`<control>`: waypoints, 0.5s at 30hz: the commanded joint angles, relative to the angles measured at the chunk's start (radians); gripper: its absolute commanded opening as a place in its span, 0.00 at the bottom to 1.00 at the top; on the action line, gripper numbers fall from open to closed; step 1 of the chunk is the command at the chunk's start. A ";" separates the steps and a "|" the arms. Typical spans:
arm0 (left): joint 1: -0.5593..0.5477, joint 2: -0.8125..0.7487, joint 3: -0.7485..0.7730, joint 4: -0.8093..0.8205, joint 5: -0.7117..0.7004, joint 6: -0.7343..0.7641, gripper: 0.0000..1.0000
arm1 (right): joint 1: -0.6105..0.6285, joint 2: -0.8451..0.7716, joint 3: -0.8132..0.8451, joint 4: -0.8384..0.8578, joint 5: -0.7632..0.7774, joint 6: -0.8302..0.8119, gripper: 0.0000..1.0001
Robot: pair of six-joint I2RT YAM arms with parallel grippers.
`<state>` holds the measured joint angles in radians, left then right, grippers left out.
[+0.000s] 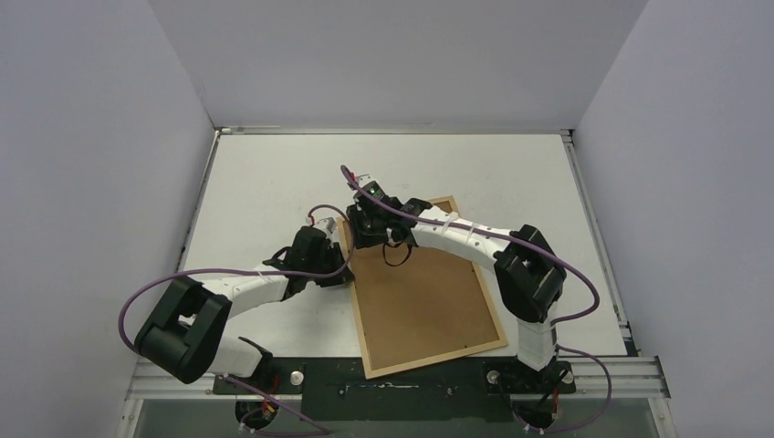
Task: Take the photo out of the frame
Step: Release the photo frame item from the photo frame.
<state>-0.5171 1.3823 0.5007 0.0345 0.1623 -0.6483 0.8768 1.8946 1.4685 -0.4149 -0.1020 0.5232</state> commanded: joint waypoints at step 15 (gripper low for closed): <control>-0.004 -0.009 -0.041 -0.059 0.008 0.016 0.00 | 0.139 0.044 0.147 0.025 0.056 0.055 0.00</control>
<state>-0.5129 1.3666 0.4835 0.0448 0.1577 -0.6712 0.9562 1.9278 1.5356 -0.4744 0.0422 0.5388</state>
